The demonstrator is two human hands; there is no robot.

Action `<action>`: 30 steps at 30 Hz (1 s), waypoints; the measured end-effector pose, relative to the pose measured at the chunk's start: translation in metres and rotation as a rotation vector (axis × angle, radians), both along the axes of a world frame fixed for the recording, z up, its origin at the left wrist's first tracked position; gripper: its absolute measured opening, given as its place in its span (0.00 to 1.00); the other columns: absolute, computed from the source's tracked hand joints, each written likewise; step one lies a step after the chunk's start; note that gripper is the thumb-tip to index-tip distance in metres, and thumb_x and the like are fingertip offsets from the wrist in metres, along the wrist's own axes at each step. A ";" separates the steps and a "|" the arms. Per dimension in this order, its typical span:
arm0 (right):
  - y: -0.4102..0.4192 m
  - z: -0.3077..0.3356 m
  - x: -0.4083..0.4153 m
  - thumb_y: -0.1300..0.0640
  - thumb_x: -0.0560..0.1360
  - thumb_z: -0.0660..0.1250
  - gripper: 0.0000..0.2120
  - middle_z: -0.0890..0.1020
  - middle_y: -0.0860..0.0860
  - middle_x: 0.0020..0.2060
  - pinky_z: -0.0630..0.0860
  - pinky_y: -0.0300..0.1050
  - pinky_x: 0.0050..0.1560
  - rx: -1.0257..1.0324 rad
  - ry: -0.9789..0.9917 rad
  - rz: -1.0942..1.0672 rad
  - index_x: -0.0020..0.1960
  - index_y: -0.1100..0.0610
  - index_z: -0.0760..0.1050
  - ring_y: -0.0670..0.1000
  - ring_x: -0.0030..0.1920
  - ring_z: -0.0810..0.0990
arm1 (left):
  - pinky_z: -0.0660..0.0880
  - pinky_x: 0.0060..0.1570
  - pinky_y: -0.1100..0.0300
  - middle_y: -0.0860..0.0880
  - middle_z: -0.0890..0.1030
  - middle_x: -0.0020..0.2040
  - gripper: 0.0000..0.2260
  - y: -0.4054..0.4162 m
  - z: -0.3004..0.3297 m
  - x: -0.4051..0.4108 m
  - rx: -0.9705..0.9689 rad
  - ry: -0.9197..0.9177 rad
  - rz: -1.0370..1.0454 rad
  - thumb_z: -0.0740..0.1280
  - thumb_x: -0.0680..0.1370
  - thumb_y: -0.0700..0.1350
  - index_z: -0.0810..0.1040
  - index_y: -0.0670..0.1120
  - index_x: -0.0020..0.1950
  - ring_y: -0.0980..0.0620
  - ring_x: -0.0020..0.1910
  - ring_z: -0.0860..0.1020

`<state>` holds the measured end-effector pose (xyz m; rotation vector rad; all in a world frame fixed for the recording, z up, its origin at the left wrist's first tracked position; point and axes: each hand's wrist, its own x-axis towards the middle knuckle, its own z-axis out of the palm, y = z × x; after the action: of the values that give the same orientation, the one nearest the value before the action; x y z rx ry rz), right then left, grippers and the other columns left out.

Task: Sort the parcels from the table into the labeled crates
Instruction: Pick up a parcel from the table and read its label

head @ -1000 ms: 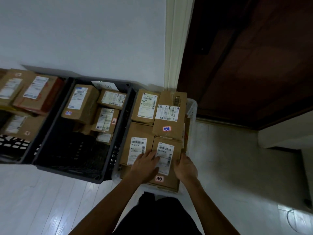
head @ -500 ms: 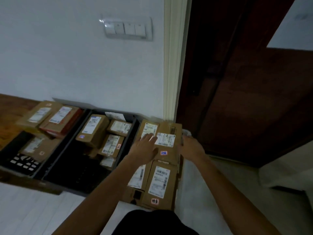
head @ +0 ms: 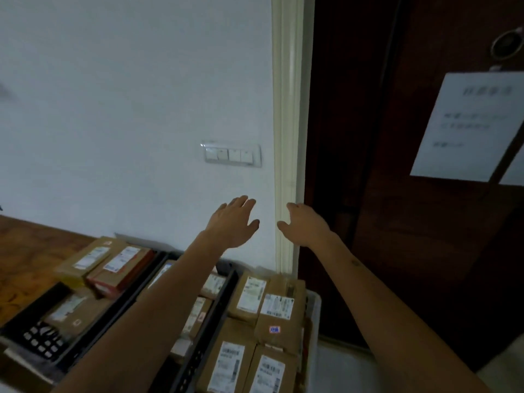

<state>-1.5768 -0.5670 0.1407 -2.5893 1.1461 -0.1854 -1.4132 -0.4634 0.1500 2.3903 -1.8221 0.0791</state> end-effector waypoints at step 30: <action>0.374 0.219 0.336 0.46 0.83 0.60 0.29 0.67 0.58 0.75 0.68 0.56 0.70 -0.351 -0.229 0.654 0.78 0.60 0.59 0.58 0.75 0.65 | 0.72 0.68 0.48 0.46 0.66 0.77 0.28 0.444 0.213 0.235 -0.232 -0.246 0.708 0.61 0.83 0.55 0.60 0.46 0.79 0.45 0.72 0.71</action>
<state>-1.2407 -0.1931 0.3597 -2.9856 0.1649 -0.5495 -1.1785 -0.0193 0.3625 2.8003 -0.8726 0.6337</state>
